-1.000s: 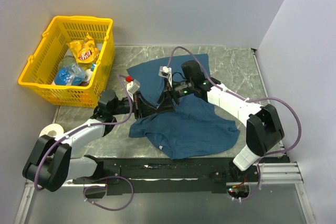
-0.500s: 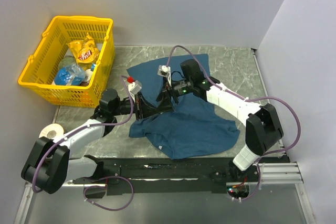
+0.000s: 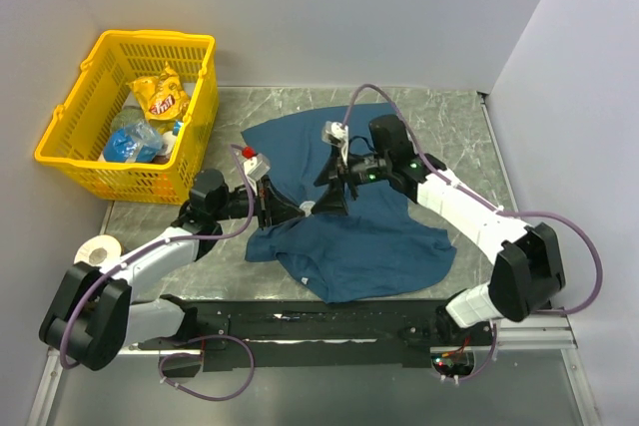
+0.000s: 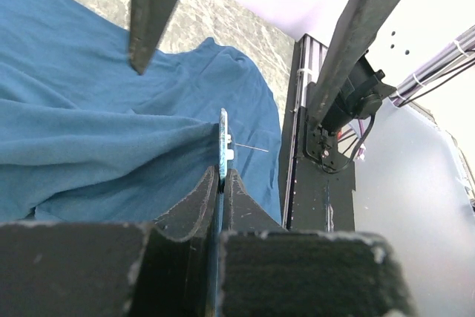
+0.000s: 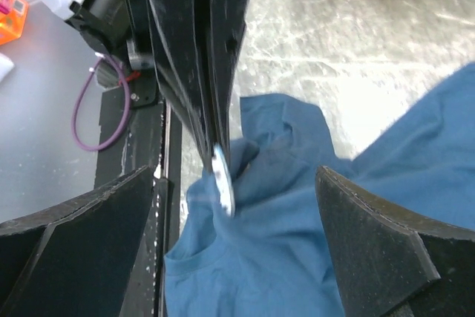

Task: Pin the brooch onto the clothing
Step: Pin the brooch to the clothes.

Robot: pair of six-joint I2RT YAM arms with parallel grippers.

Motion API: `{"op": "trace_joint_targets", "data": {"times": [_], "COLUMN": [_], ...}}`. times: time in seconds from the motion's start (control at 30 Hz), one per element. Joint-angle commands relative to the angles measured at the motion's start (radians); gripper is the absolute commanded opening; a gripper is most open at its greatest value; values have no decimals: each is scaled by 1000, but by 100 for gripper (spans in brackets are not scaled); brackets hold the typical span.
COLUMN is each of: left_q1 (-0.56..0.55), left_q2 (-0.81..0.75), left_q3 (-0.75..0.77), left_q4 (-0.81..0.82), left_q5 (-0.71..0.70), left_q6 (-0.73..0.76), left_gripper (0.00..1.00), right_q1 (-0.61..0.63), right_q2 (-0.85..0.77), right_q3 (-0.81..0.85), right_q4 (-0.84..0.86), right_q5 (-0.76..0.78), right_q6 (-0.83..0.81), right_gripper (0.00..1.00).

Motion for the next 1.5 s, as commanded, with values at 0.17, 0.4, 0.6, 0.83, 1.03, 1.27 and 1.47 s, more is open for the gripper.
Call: {"op": "trace_joint_targets", "data": {"times": [0.17, 0.4, 0.6, 0.83, 1.03, 1.27, 1.47], "left_q1": [-3, -3, -3, -3, -3, -3, -3], "left_q2": [-46, -46, -41, -30, -29, -27, -27], "left_q3": [37, 40, 37, 40, 43, 43, 43], "left_q4": [17, 42, 62, 52, 52, 51, 54], "left_q5": [11, 23, 25, 28, 29, 29, 29], "left_q6": [28, 8, -6, -2, -2, -7, -10], "left_gripper": [1, 1, 1, 1, 1, 1, 1], "right_q1": [-41, -41, -40, -35, -23, 2, 17], "right_q2": [-75, 13, 47, 37, 44, 70, 106], "right_q3": [-99, -72, -46, -29, -7, 16, 35], "right_q4": [-8, 13, 28, 30, 18, 10, 21], "right_q5": [100, 72, 51, 47, 55, 55, 52], "right_q6": [29, 47, 58, 62, 56, 50, 53], "right_gripper": [95, 90, 88, 88, 88, 90, 89]}}
